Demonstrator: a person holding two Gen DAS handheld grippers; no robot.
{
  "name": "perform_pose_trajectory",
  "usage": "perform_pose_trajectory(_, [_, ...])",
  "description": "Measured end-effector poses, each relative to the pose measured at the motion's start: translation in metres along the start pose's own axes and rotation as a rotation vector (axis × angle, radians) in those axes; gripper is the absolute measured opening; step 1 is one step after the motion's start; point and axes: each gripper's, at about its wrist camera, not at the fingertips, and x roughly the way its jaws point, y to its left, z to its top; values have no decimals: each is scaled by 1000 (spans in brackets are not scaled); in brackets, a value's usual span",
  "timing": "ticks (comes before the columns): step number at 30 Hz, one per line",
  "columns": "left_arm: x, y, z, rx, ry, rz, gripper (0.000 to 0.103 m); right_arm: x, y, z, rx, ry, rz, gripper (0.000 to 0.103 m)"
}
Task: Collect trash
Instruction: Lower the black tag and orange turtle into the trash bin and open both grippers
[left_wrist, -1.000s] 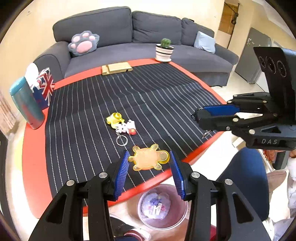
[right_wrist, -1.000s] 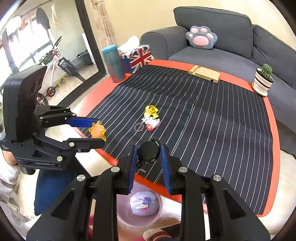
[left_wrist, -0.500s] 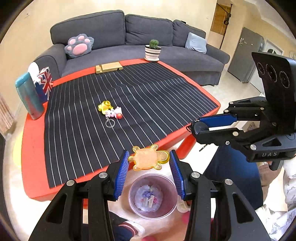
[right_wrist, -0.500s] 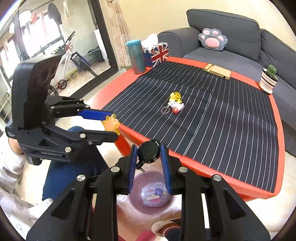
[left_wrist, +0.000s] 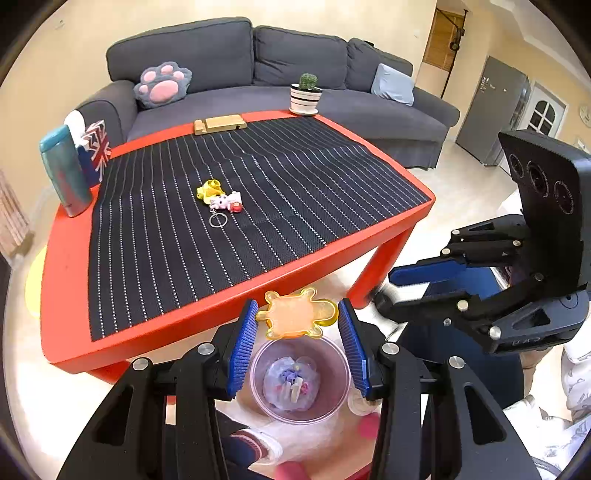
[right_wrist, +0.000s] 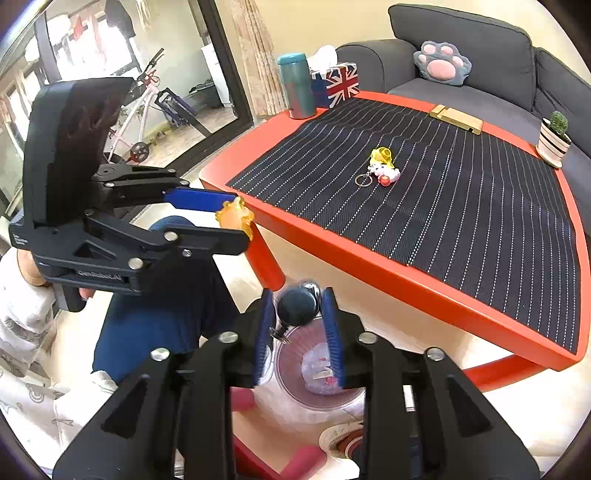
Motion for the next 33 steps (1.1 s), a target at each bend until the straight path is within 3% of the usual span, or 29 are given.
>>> perform_pose_trajectory(1, [-1,0,0,-1,-1,0,44,-1,0,0,2,-9,-9,63])
perform_pose_trajectory(2, [-1,1,-1,-2,-1,1,44,-1,-1,-1,7,-17,-12,70])
perform_pose_trajectory(5, [0,1,-2,-6,1,0,44,-3,-4,0,19,-24,-33,82])
perform_pose_trajectory(12, [3,-1,-4,-3,10,-10,44,-11,-11,2,56,-55,-55,97])
perform_pose_trajectory(33, [8,-9,-4,14,18,-27,44,-29,-23,5,103,-88,-138,99])
